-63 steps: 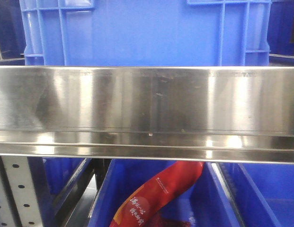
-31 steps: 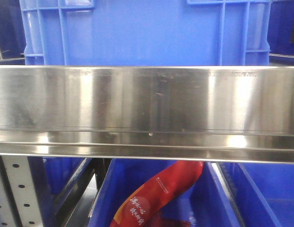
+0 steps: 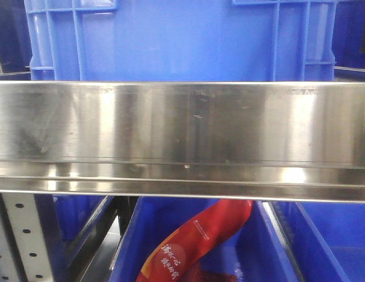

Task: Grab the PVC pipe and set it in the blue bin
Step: 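Lower the right gripper's arc into the blue bin and open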

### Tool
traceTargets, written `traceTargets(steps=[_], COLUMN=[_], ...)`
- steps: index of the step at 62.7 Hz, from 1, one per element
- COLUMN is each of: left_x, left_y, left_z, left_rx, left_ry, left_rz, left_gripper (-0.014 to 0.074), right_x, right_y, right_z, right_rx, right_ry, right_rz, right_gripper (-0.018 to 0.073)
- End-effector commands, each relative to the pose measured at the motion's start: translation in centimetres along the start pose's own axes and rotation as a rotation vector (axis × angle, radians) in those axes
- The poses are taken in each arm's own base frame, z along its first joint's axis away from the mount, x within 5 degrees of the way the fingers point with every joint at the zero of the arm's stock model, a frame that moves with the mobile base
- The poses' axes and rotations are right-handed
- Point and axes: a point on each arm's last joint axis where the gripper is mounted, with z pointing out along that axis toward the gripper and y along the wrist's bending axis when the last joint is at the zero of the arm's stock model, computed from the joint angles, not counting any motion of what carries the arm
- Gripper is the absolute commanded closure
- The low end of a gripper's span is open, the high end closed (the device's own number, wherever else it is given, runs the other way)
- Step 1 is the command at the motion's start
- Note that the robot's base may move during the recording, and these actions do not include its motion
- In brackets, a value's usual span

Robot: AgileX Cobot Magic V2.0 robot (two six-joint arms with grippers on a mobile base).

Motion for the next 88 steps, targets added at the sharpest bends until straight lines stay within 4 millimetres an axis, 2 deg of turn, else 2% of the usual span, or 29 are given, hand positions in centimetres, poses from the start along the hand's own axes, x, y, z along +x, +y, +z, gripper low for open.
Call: traceTargets(steps=[1, 14, 23, 32, 46, 60, 64, 67, 70, 75, 78, 82, 88], left_x=[-1.8, -4.1, -4.4, -3.6, -3.0, -2.7, -2.7, -2.8, -2.8, -2.8, -2.7, -2.7, -2.7], left_y=[-0.9, -2.8, -3.9, -4.0, -4.0, -4.0, -4.0, -4.0, -4.0, -4.0, -4.0, -4.0, -4.0], left_z=[2.1, 7.2, 10.1, 12.7, 13.8, 14.5, 14.5, 14.5, 14.5, 14.5, 14.5, 14.5, 14.5], left_rx=[0.048, 0.105, 0.128, 0.121, 0.117, 0.113, 0.113, 0.113, 0.113, 0.113, 0.113, 0.112, 0.112], left_ry=[-0.041, -0.032, -0.01, 0.036, 0.061, 0.071, 0.071, 0.065, 0.063, 0.067, 0.072, 0.074, 0.079], left_rz=[-0.031, -0.025, -0.015, -0.014, -0.012, -0.01, -0.01, -0.01, -0.008, -0.008, -0.008, -0.008, -0.007], left_gripper=[0.0707, 0.0707, 0.0707, 0.0707, 0.0707, 0.0701, 0.065, 0.0589, 0.051, 0.0327, 0.0262, 0.02, 0.0184], right_x=[-1.5, -3.2, -3.3, -2.6, -1.3, -1.0, -1.0, -1.0, -1.0, -1.0, -1.0, -1.0, -1.1], right_y=[0.1, 0.4, 1.4, 2.5, 3.5, 3.4, 3.4, 3.4, 3.4, 3.4, 3.4, 3.4, 3.4], right_z=[1.9, 5.4, 7.8, 10.3, 13.0, 13.8, 13.8, 13.8, 13.8, 13.8, 13.8, 13.8, 13.8], right_rx=[-0.01, -0.032, -0.068, -0.104, -0.13, -0.125, -0.125, -0.125, -0.125, -0.125, -0.125, -0.125, -0.121], right_ry=[-0.065, -0.066, -0.048, -0.028, -0.007, 0.007, 0.007, 0.007, 0.007, 0.005, 0.005, 0.005, -0.006], right_rz=[0.008, 0.042, 0.028, 0.022, 0.013, 0.014, 0.014, 0.014, 0.014, 0.014, 0.014, 0.014, 0.001], right_gripper=[0.0727, 0.0727, 0.0727, 0.0727, 0.0727, 0.0705, 0.0651, 0.0575, 0.0496, 0.0328, 0.0267, 0.0206, 0.0186])
